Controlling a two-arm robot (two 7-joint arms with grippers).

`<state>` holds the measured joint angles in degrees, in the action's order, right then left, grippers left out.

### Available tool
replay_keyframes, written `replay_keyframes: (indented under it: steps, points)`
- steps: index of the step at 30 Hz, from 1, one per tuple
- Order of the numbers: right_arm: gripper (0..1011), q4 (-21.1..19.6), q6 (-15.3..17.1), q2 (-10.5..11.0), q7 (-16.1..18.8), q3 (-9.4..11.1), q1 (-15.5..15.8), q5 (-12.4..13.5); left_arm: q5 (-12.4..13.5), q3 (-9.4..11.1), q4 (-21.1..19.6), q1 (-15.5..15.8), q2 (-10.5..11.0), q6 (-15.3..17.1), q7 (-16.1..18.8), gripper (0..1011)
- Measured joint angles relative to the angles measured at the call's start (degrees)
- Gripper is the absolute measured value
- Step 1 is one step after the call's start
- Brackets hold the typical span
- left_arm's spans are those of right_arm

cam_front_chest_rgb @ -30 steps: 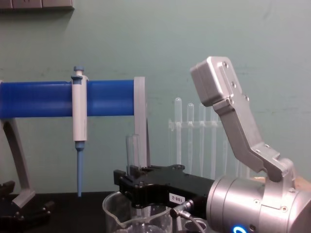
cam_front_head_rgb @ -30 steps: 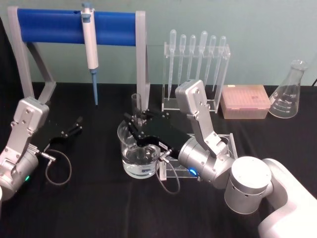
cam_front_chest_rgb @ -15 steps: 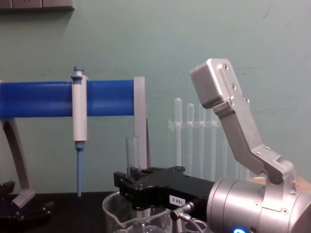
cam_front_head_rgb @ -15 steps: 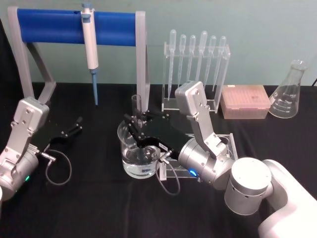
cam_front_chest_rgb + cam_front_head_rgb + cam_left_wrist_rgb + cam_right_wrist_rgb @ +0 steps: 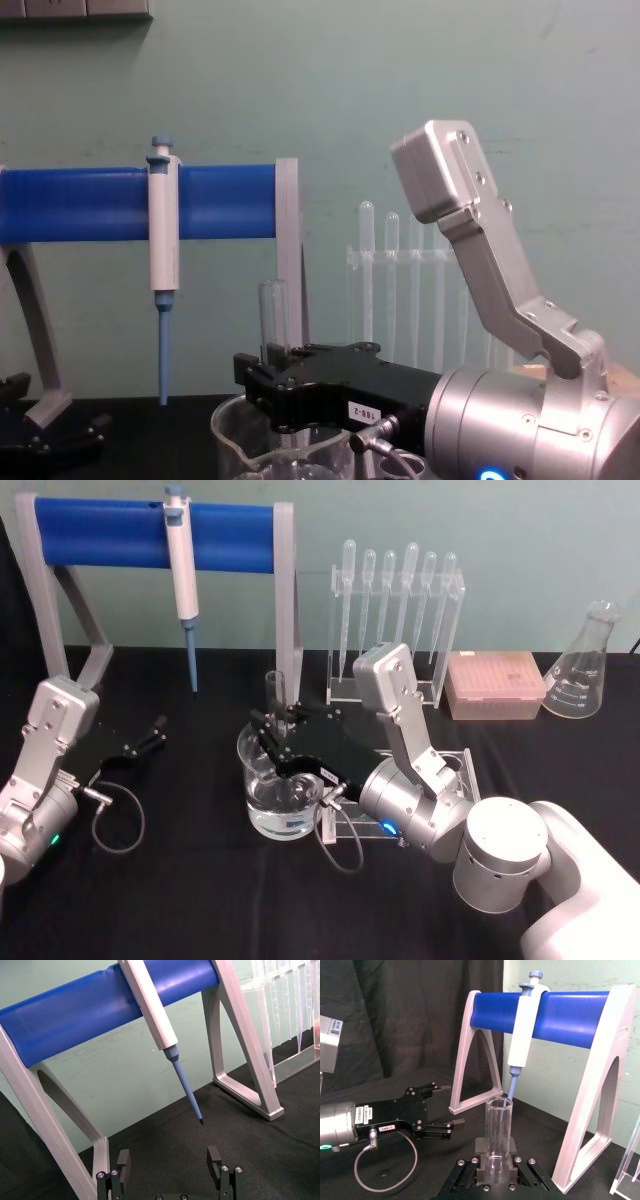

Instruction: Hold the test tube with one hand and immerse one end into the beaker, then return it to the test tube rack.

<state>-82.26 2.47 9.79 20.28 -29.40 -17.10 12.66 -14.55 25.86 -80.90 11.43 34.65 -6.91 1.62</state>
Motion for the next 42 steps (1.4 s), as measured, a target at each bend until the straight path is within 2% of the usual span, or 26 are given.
replay_keyframes:
  steps: [42]
  points:
    - [225, 0.0, 0.0, 0.0, 0.0, 0.0, 0.0, 0.1, 0.0, 0.0, 0.0, 0.0, 0.0, 0.0, 0.0, 1000]
